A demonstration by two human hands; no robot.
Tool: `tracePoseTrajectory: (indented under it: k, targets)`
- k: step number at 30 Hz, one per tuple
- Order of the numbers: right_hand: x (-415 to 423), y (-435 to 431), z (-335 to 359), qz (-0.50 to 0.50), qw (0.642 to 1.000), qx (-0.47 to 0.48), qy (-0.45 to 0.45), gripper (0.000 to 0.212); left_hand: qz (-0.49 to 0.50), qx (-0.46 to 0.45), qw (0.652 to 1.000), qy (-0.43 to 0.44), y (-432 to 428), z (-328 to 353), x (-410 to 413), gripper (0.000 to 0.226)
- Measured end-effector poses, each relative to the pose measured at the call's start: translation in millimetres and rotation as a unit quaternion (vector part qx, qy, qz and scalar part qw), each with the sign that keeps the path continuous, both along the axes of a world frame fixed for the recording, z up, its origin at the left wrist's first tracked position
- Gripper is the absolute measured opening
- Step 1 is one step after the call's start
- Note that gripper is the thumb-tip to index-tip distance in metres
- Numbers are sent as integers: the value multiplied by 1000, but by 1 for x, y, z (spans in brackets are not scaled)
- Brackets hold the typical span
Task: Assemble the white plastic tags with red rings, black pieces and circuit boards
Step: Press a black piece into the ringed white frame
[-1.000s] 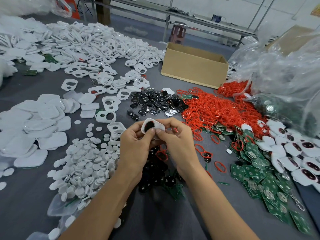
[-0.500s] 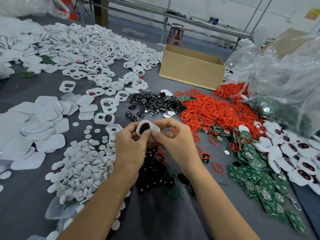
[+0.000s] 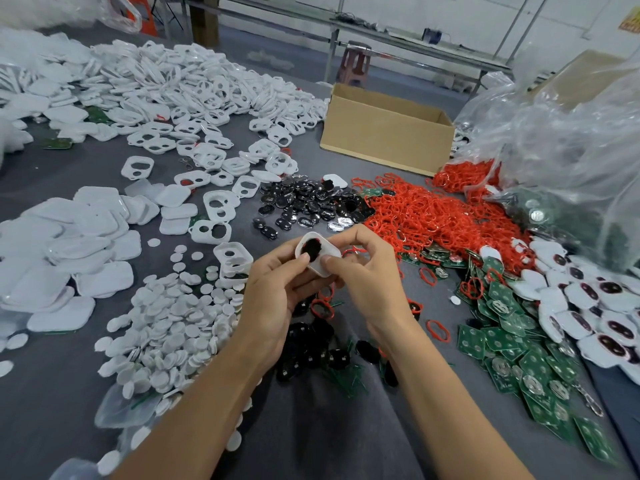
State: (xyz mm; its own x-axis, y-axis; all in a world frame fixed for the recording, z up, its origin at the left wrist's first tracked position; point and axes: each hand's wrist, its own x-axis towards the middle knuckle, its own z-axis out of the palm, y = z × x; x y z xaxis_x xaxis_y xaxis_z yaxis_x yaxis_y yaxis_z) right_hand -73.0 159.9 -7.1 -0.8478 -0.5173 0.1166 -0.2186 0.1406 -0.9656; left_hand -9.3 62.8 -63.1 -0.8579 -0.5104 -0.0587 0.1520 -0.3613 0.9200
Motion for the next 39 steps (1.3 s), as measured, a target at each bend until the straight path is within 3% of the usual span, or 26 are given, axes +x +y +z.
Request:
tracePoseTrajectory:
  k: [7,21,26,32,39]
  targets:
    - [-3,1,0,5,999,4,-41,21,13,-42,999,1,4,5,1,26]
    - [-1,-1,-4,23,997,28,-61,17,36,-14,999,-13,5,12,7,24]
    - [-1,-3,-3,24,999,37,-23,24,43,-2,999,-13,8,17,10,25]
    - [-9,6,5,37,996,-21,-72,29,-17,16,999,26,11,27,15,28]
    - [-23,17,12,97,986,-43,-129,46,-59,-53,994,79,10,28,18,32]
